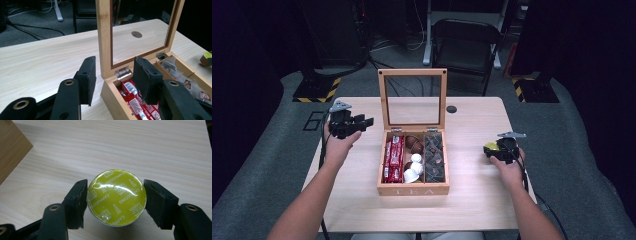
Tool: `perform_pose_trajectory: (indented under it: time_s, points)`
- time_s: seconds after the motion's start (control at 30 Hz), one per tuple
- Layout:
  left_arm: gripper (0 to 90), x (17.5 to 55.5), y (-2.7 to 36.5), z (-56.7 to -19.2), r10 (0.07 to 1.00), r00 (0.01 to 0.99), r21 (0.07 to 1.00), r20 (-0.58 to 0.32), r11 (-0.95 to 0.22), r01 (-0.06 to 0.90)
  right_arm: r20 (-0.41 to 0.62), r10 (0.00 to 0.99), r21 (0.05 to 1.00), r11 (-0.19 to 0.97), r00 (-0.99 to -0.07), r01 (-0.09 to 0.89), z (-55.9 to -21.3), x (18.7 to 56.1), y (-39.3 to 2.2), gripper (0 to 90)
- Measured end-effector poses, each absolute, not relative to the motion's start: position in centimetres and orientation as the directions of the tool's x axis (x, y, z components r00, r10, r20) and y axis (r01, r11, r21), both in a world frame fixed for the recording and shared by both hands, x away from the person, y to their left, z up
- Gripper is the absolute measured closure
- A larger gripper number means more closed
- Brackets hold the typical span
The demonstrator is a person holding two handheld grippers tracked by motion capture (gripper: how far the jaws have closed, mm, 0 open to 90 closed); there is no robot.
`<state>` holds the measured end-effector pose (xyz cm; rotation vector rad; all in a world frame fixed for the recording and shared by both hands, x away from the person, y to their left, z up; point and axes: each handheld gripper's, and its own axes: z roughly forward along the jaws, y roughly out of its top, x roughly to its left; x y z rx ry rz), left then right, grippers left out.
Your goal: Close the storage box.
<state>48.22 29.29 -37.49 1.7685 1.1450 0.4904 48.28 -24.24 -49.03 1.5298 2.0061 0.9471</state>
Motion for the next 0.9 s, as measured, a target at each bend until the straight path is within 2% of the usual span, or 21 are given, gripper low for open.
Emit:
perform_pose_trajectory:
  time_s: [0.6,0.9]
  points:
    - [53.5,48.3,29.0,-37.6,0.86,0.487,0.866,-0.15,-0.123,0.484,0.073,0.963,0.731,0.124,-0.258,0.671,-49.9,48.2,-25.1,37.3]
    - [53.4,48.2,29.1,-37.6,0.862,0.483,0.865,-0.151,-0.121,0.487,0.085,0.966,0.742,0.103,-0.246,0.662,-49.4,48.2,-25.4,32.7]
